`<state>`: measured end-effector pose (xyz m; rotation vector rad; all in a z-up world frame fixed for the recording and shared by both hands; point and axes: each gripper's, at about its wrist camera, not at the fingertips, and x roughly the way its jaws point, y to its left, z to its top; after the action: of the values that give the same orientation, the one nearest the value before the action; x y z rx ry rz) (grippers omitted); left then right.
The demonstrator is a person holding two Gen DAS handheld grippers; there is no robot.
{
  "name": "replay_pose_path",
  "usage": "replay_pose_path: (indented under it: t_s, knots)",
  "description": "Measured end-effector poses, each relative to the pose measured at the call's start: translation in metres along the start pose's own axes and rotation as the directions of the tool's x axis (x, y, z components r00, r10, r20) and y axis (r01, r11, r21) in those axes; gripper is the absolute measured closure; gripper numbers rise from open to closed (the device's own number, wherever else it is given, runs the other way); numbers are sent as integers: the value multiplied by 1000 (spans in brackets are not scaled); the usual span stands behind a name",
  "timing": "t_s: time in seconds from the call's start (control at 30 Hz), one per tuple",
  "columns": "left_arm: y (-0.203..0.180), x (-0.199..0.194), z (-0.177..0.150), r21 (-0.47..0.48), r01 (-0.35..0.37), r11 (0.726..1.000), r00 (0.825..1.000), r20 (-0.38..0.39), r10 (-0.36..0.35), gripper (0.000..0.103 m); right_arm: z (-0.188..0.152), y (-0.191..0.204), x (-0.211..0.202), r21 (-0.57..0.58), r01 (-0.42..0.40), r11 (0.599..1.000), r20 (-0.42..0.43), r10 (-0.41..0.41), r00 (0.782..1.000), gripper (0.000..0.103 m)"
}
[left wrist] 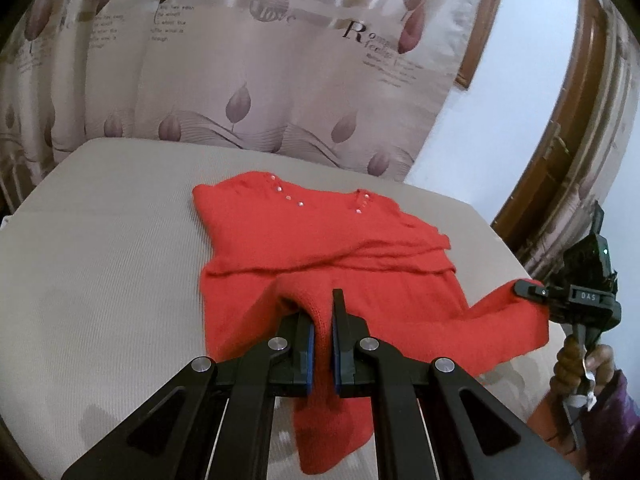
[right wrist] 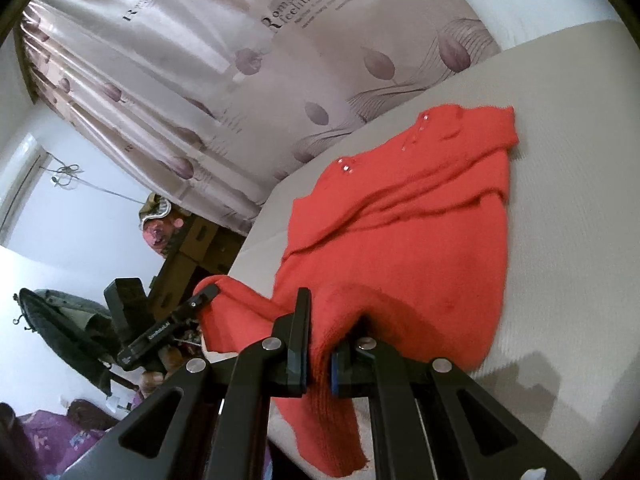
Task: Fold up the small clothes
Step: 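Lift the hem with both grippers and fold it toward the collar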
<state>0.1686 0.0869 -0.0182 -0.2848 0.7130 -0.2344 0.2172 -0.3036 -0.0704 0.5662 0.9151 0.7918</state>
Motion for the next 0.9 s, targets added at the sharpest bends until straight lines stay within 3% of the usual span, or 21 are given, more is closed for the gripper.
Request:
replay_pose_path:
  t_s: [0.27,0.9]
  knots:
    - [17,33,13,-53,-8,999,1000,-25,7,96,38,-26,25,35,21,999,-2,-21,1000,96]
    - [33,85,44,-90,-44,995,998,-41,41,96,84,-53,64,68,32,997,13,-33,999,96]
